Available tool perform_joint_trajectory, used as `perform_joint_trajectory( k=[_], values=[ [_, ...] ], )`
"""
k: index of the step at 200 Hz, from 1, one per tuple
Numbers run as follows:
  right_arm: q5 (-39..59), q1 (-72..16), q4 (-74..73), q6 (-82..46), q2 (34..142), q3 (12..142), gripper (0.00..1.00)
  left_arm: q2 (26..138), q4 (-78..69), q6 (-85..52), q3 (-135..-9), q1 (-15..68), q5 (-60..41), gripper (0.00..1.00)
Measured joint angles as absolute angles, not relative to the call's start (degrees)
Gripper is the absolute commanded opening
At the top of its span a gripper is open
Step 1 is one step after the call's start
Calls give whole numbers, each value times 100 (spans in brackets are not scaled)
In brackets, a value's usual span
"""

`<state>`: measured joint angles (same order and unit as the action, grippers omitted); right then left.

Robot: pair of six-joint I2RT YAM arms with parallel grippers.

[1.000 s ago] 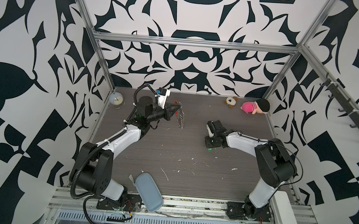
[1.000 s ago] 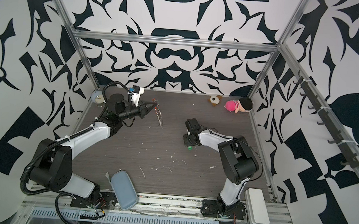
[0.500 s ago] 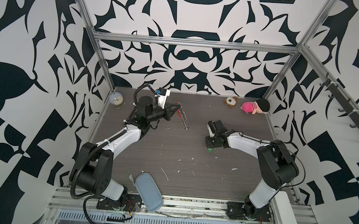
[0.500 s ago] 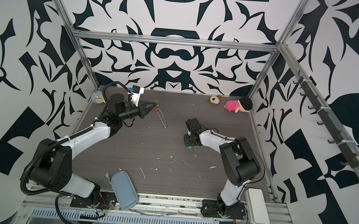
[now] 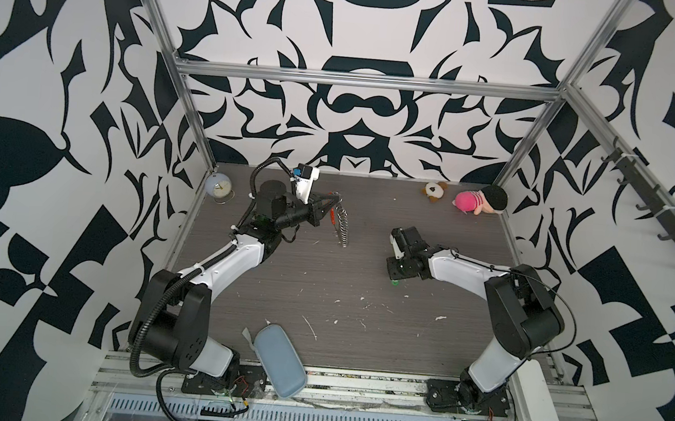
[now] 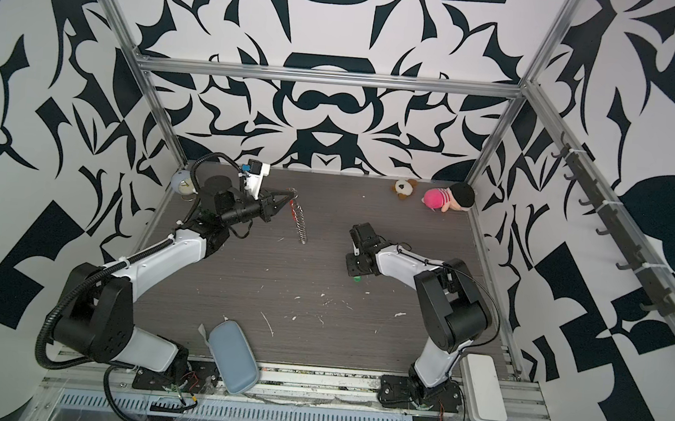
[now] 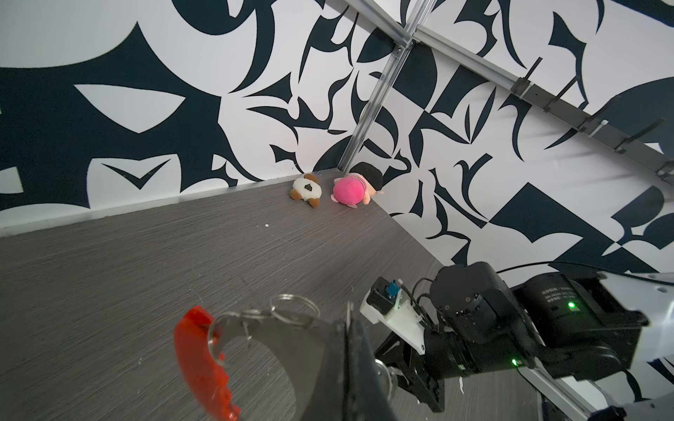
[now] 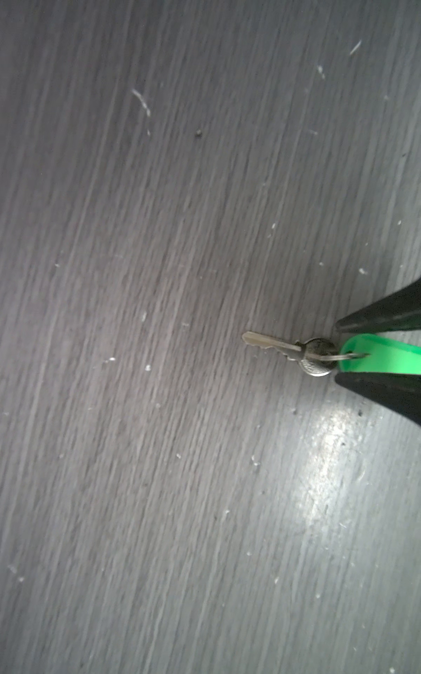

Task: Put the keys on the keyring
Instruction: 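Lift the green-tagged key with the right gripper toward the held keyring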

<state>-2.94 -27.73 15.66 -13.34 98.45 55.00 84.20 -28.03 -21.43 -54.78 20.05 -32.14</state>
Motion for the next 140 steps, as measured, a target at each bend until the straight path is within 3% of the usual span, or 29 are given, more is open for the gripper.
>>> perform_joint_trajectory(
  k=[91,118,127,140],
  values=[
    [-266,-2773,1474,-1334,9977,5500,20,8418,-2799,-2143,-5478,2005,-3212,0],
    [-255,-2773,1428,-1356,9983,5500,8,8416,-2797,-2143,-5478,2005,-3208,0],
    [-250,-2773,1400,-1317,9981,5502,0,8416,-2794,-2143,-5478,2005,-3205,0],
    [-237,-2773,1382,-1328,9966,5516,0,8416,-2790,-2141,-5478,2005,-3201,0]
  ],
)
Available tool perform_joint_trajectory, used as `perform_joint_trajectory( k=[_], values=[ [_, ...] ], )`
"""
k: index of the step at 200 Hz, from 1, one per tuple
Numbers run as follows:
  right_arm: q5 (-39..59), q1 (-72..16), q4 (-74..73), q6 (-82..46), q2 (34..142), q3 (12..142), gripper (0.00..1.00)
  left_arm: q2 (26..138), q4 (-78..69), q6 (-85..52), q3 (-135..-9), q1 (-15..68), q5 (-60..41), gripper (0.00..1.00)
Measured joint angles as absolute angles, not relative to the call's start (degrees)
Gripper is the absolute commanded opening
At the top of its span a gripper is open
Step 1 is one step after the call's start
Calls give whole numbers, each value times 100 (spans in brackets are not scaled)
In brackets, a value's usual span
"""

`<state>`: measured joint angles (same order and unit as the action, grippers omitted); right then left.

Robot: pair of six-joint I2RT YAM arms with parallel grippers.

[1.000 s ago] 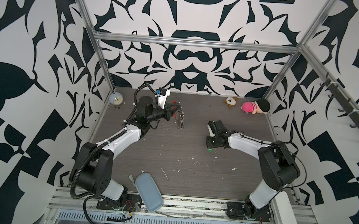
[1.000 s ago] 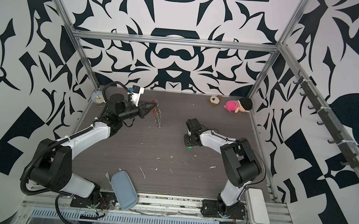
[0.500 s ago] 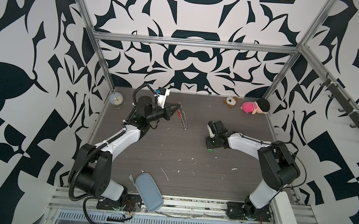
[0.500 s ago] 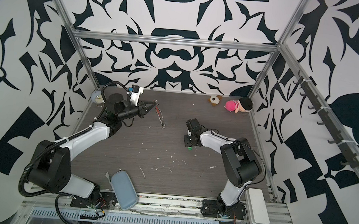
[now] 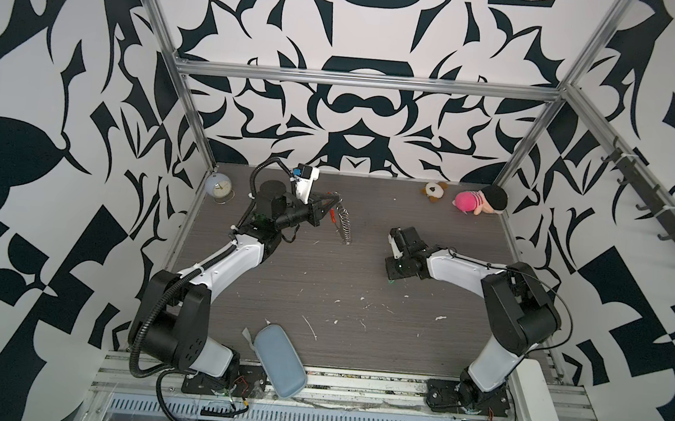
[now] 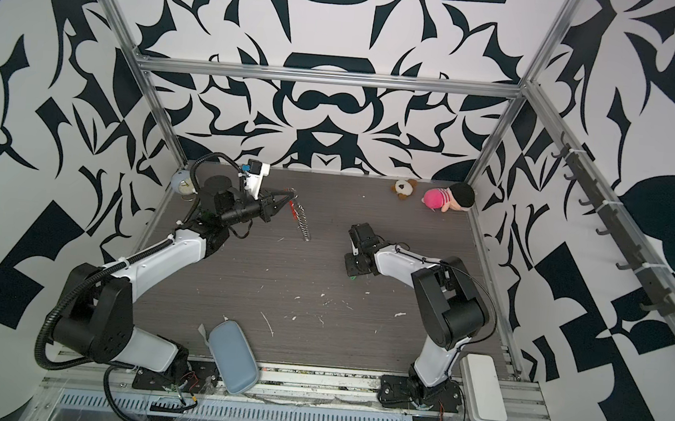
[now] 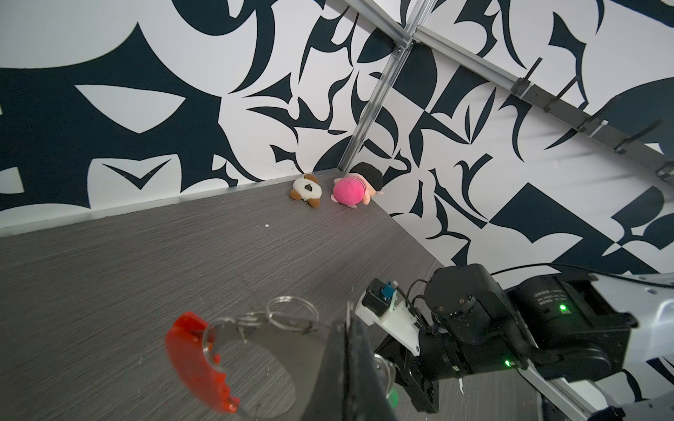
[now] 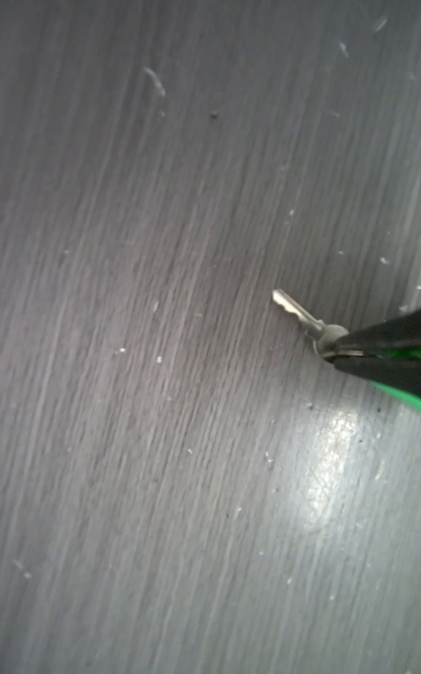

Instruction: Put the keys on the keyring

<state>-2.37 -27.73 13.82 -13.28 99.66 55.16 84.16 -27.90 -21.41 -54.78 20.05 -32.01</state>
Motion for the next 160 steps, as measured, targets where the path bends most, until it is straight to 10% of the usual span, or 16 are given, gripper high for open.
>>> perform_joint_trajectory(
  k=[78,160],
  values=[
    [27,-2749,2147,-1017,8678,6414,0,8169,-1959,-1404,-5714,1973,-2926,0],
    [2867,-2416,2486,-1015,8259,7660,0,7631,-777,-161,-6611,1944,-3070,0]
  ],
)
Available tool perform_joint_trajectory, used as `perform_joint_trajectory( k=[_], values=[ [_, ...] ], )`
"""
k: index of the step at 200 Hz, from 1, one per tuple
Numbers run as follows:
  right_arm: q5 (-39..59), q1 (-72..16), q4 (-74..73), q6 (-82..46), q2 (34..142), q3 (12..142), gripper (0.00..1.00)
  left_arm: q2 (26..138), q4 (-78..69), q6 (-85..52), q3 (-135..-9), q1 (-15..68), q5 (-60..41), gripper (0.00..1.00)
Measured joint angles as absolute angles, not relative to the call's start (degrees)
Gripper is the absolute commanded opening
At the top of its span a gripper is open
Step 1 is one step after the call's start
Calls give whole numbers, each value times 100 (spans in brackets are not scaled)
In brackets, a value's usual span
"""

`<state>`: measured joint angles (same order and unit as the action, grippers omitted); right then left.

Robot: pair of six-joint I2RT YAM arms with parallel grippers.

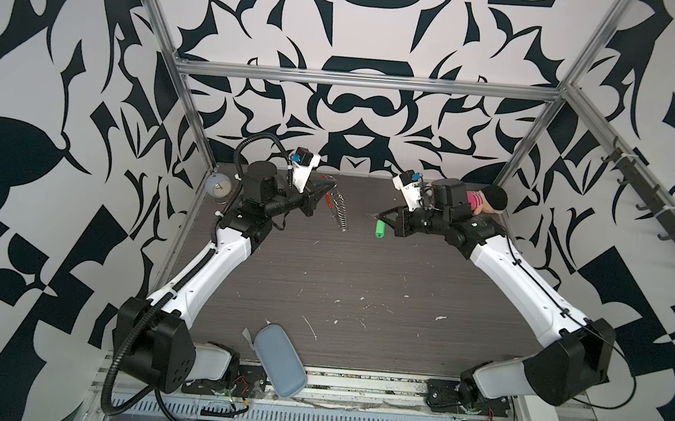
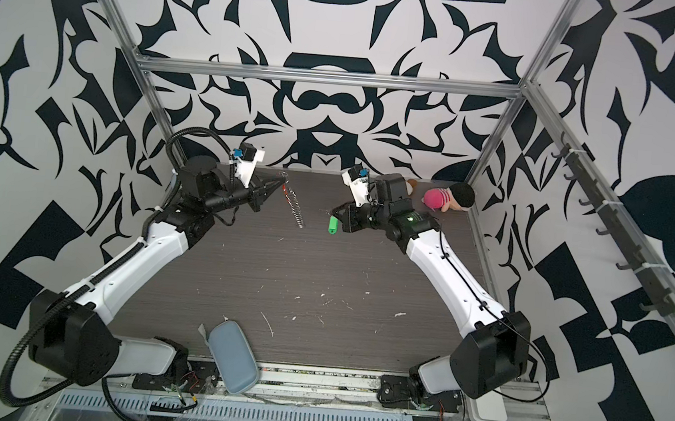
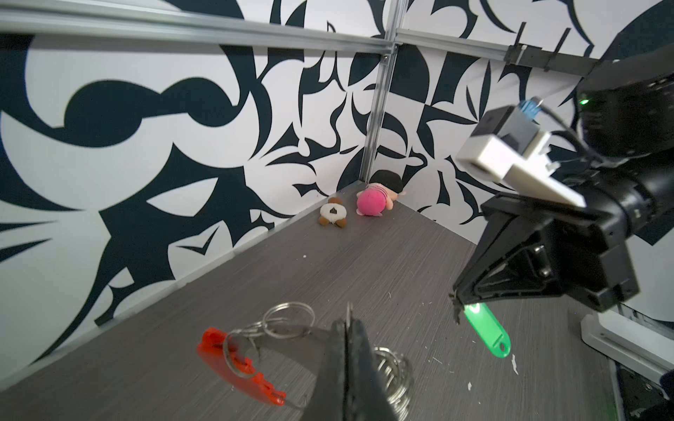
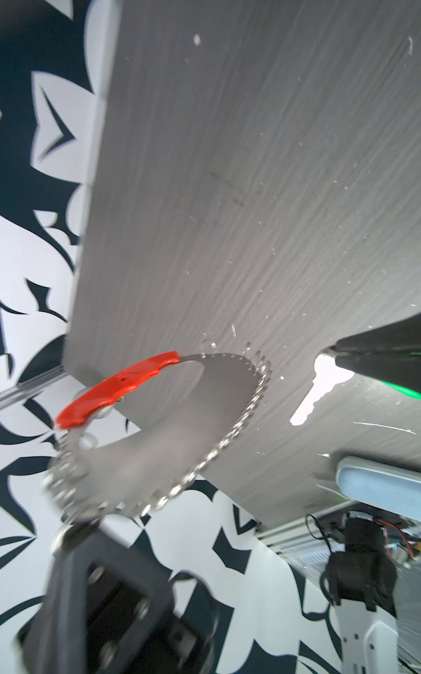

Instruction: Put the keys on the keyring

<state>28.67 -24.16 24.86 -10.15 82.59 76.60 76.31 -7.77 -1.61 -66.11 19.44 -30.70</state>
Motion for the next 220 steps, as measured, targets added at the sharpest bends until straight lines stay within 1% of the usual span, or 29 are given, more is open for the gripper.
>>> perform_joint_trajectory(
  k=[28,77,99,130,170,201,212,220],
  values=[
    [2119,-2408,2606,-1017,8525,7271,0,7387,-685,-97,-6479,1944,-3041,0],
    [1431,-2392,2237,-1216,10141,6890,0,7067,-593,-80,-5970,1946,-2877,0],
    [1037,-2392,2099,-1347,10597,6949,0,7067,-497,-62,-5920,1944,-2799,0],
    [617,-2392,1850,-1417,10965,7054,0,7065,-502,-64,-5854,1944,-2766,0],
    [419,-2386,1756,-1422,11161,7166,0,7067,-534,-128,-5638,1944,-2674,0],
    [375,-2386,1730,-1417,11183,7185,8,7076,-626,-189,-5568,1944,-2659,0],
    [366,-2388,1730,-1433,11183,7185,13,7081,-663,-196,-5568,1944,-2659,0],
    [360,-2386,1732,-1439,11183,7185,15,7091,-679,-200,-5568,1944,-2661,0]
  ],
)
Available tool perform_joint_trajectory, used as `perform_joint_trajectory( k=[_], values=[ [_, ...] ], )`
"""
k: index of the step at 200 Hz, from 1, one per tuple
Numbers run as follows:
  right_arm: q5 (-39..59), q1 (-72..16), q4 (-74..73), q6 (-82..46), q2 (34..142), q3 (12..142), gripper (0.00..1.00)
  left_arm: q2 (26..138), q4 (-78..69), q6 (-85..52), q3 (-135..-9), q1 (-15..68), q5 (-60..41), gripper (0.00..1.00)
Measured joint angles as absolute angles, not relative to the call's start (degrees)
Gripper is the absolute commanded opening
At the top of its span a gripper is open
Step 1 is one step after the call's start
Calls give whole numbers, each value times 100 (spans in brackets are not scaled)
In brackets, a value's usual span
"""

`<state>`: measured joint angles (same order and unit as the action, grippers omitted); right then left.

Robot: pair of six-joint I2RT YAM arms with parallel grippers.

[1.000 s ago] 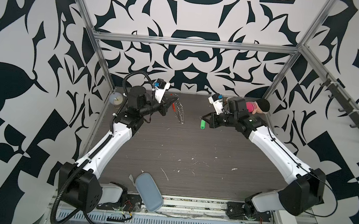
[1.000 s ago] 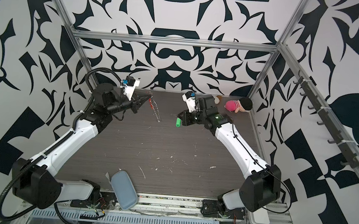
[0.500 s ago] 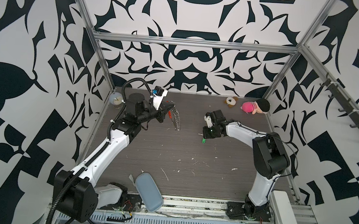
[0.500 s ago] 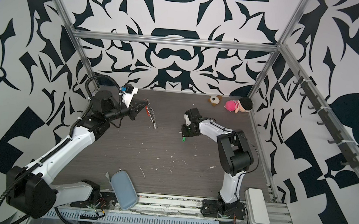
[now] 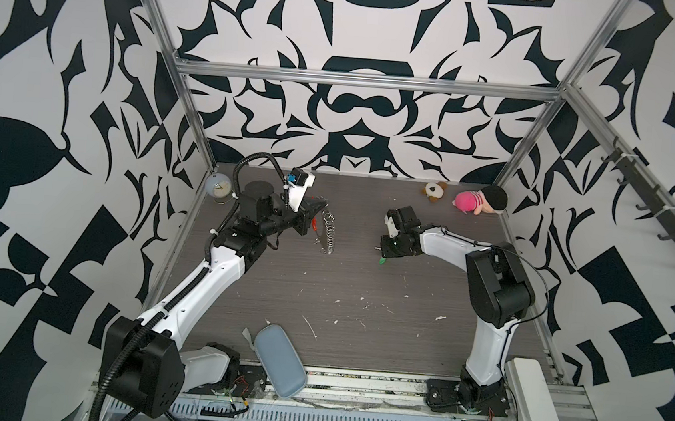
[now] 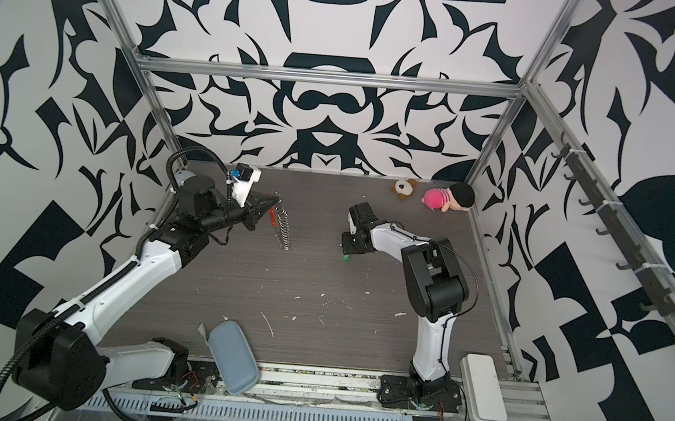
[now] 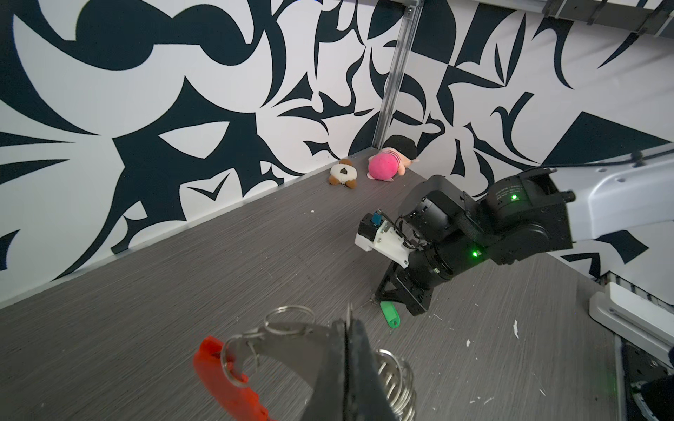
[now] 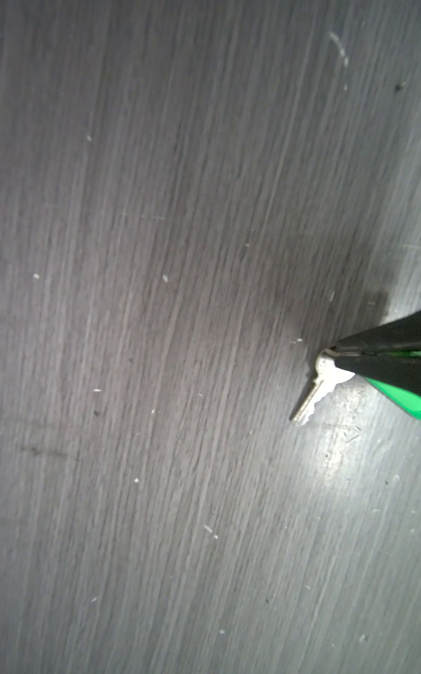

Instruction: Put the keys on the keyring

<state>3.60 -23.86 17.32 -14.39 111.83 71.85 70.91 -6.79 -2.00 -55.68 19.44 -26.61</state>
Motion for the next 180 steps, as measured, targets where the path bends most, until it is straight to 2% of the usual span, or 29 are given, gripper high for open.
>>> perform_joint_trajectory(
  k=[45,73,116,152,180],
  values=[
    [353,-2386,1741,-1463,11181,7185,28,7196,-711,-213,-5568,1944,-2668,0],
    [316,-2388,1833,-1457,11166,7183,30,7196,-786,-222,-5568,1944,-2670,0],
    [91,-2443,1953,-1356,10768,7032,30,7196,-845,-261,-5568,1944,-2670,0],
    [49,-2491,1957,-1278,10648,6995,20,7210,-875,-296,-5568,1944,-2698,0],
    [27,-2499,1999,-1216,10687,7000,18,7220,-875,-298,-5568,1944,-2696,0]
  ],
)
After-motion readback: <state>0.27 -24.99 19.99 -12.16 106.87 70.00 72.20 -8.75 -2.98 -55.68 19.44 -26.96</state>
